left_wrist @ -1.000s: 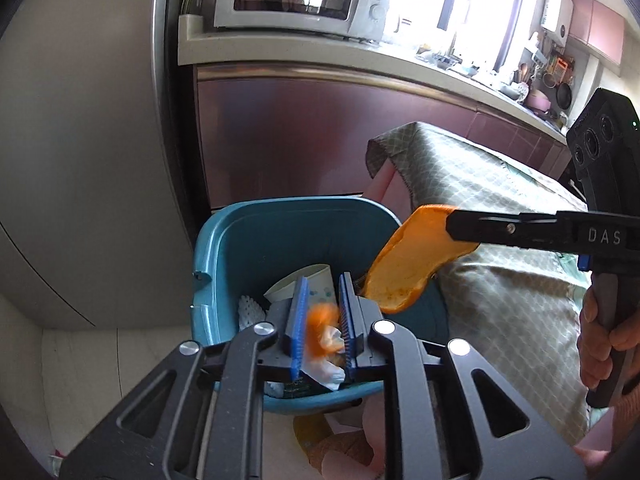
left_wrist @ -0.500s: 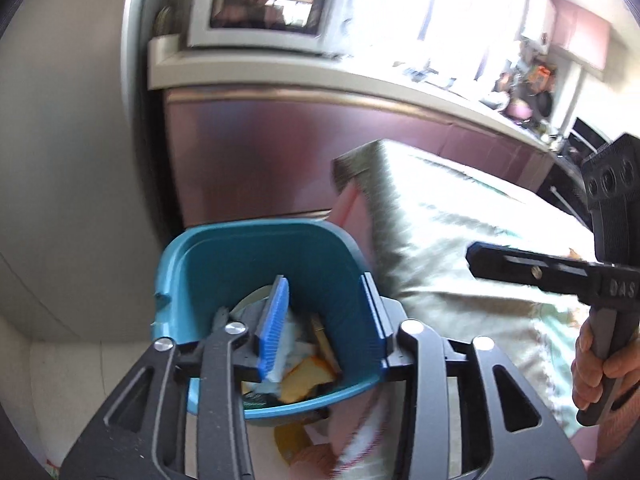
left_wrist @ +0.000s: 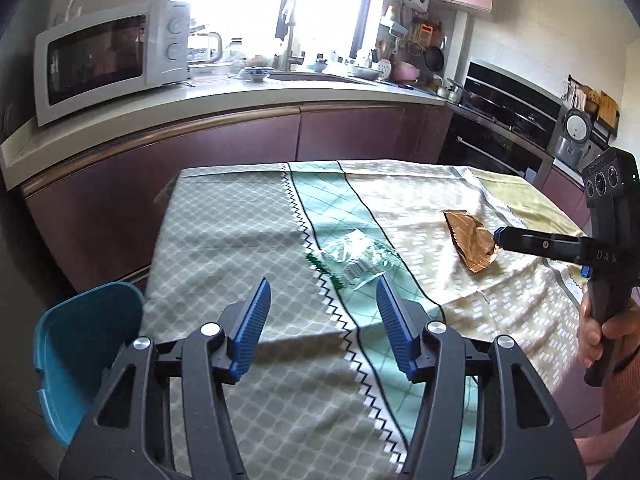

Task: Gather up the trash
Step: 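Grasp the clear packet with the left gripper while the right grasps the gold wrapper, then carry the clear packet and gold wrapper to the teal bin and release both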

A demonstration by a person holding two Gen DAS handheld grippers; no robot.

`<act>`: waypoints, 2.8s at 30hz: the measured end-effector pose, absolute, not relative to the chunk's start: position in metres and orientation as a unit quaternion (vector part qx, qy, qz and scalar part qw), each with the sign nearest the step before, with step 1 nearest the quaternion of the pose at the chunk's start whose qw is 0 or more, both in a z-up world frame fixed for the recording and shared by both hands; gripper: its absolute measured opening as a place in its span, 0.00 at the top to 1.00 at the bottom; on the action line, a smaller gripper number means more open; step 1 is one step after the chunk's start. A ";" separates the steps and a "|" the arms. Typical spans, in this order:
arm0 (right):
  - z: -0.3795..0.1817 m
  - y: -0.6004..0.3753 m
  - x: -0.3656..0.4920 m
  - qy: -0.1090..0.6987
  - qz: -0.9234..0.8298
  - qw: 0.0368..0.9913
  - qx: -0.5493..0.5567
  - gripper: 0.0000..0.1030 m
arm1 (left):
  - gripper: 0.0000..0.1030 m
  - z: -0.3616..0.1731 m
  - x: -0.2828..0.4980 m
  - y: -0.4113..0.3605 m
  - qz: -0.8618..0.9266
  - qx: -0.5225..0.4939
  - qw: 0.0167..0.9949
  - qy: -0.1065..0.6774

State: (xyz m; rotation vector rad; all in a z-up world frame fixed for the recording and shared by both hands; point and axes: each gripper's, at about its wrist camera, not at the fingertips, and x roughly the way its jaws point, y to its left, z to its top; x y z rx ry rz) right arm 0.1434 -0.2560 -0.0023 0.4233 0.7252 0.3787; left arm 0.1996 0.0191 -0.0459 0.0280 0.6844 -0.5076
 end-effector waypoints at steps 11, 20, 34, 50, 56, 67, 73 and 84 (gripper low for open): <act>-0.048 -0.352 0.139 0.368 0.090 0.881 0.282 0.56 | 0.36 -0.074 0.236 -0.037 -0.238 0.035 0.896 0.375; -0.066 -0.350 0.159 0.382 0.099 0.866 0.306 0.56 | 0.37 -0.084 0.256 -0.049 -0.235 0.046 0.885 0.399; -0.069 -0.344 0.169 0.392 0.126 0.855 0.316 0.85 | 0.81 -0.099 0.271 -0.047 -0.252 0.007 0.863 0.437; -0.062 -0.337 0.162 0.370 0.161 0.854 0.329 0.88 | 0.86 -0.074 0.244 -0.035 -0.254 -0.008 0.880 0.402; -0.049 -0.316 0.160 0.363 0.193 0.854 0.319 0.88 | 0.86 -0.057 0.221 -0.016 -0.246 -0.011 0.892 0.378; -0.030 -0.260 0.163 0.368 0.259 0.848 0.281 0.88 | 0.86 -0.036 0.187 0.048 -0.212 -0.038 0.910 0.354; -0.021 -0.220 0.170 0.373 0.293 0.841 0.260 0.88 | 0.86 -0.032 0.169 0.096 -0.176 -0.051 0.919 0.348; -0.014 -0.144 0.191 0.393 0.353 0.821 0.216 0.88 | 0.86 -0.034 0.148 0.174 -0.113 -0.072 0.929 0.344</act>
